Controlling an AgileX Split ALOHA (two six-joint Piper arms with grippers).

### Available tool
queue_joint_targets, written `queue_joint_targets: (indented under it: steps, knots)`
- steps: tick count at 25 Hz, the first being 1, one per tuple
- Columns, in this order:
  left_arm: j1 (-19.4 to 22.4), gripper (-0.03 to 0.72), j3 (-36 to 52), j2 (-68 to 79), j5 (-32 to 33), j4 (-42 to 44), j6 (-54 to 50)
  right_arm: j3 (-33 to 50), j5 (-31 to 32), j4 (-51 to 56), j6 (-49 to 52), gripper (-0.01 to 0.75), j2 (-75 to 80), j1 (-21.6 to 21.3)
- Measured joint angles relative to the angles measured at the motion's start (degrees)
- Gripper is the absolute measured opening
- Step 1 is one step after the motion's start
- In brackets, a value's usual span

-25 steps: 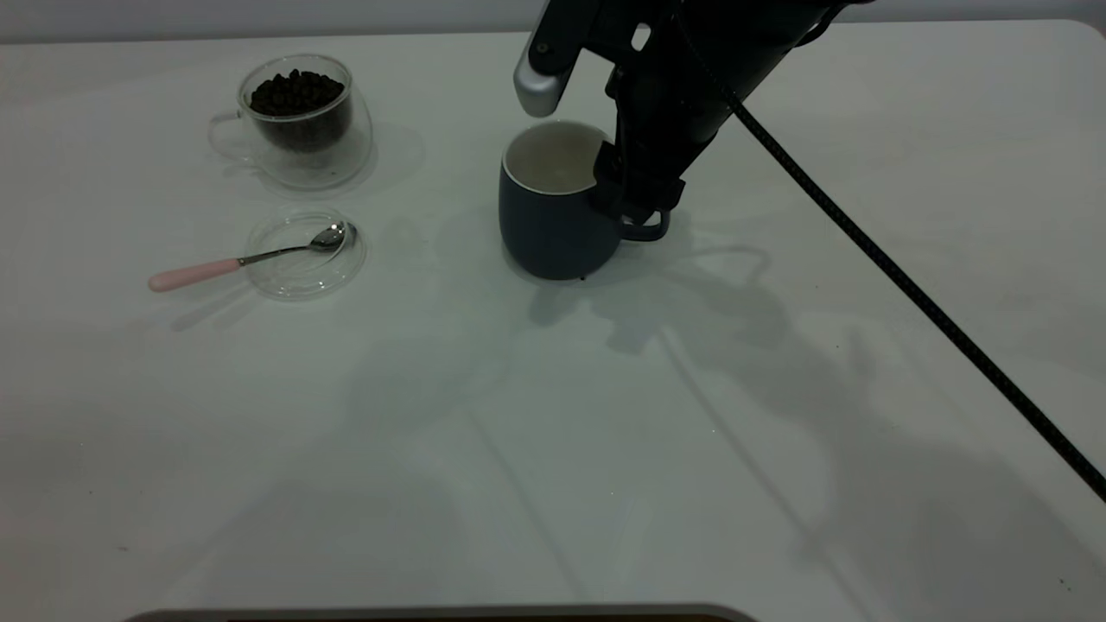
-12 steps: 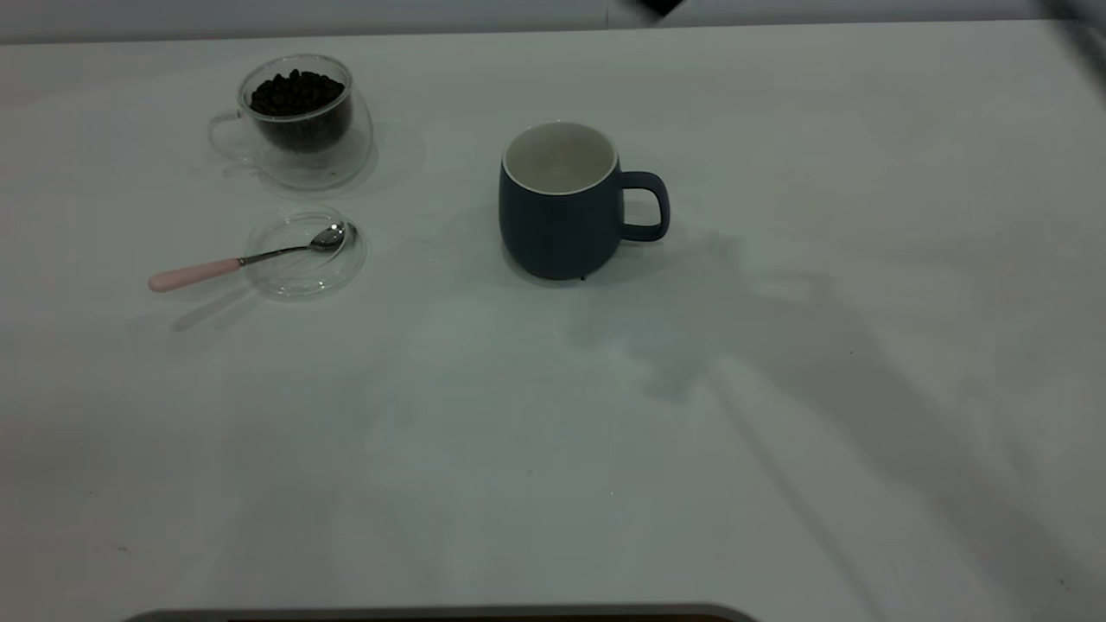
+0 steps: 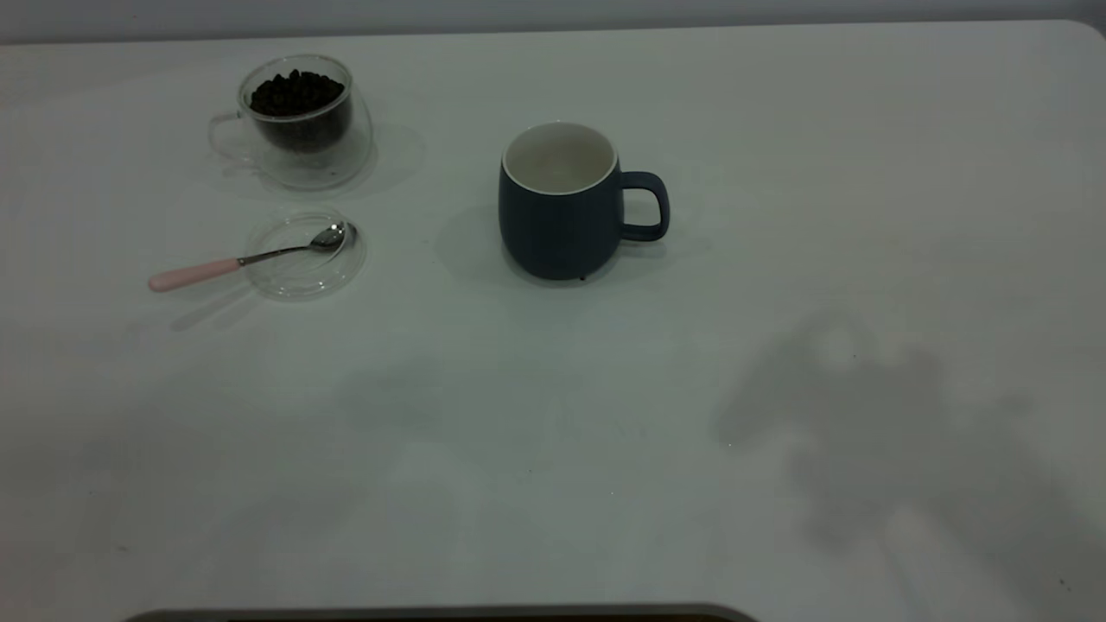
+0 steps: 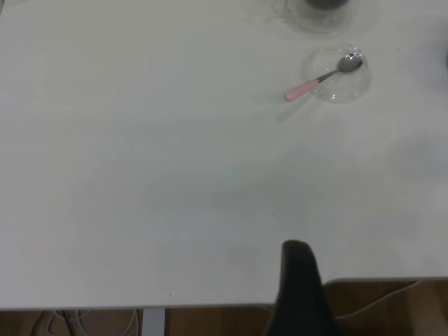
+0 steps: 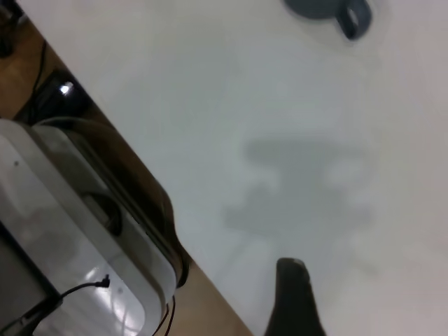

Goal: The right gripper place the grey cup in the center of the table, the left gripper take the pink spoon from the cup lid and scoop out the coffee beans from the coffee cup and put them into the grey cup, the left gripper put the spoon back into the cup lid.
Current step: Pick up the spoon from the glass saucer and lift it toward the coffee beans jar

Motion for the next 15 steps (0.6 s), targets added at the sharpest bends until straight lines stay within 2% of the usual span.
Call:
queue_joint_targets:
  steps: [8,15]
  knots:
    - [0.0,0.587,0.0,0.0,0.0,0.0,0.0,10.23,0.76,-0.19,1.74,0.588,-20.72,0.0]
    - [0.0,0.587,0.0,0.0,0.0,0.0,0.0,23.65,0.76,-0.56,10.14,0.588,-41.55,-0.06]
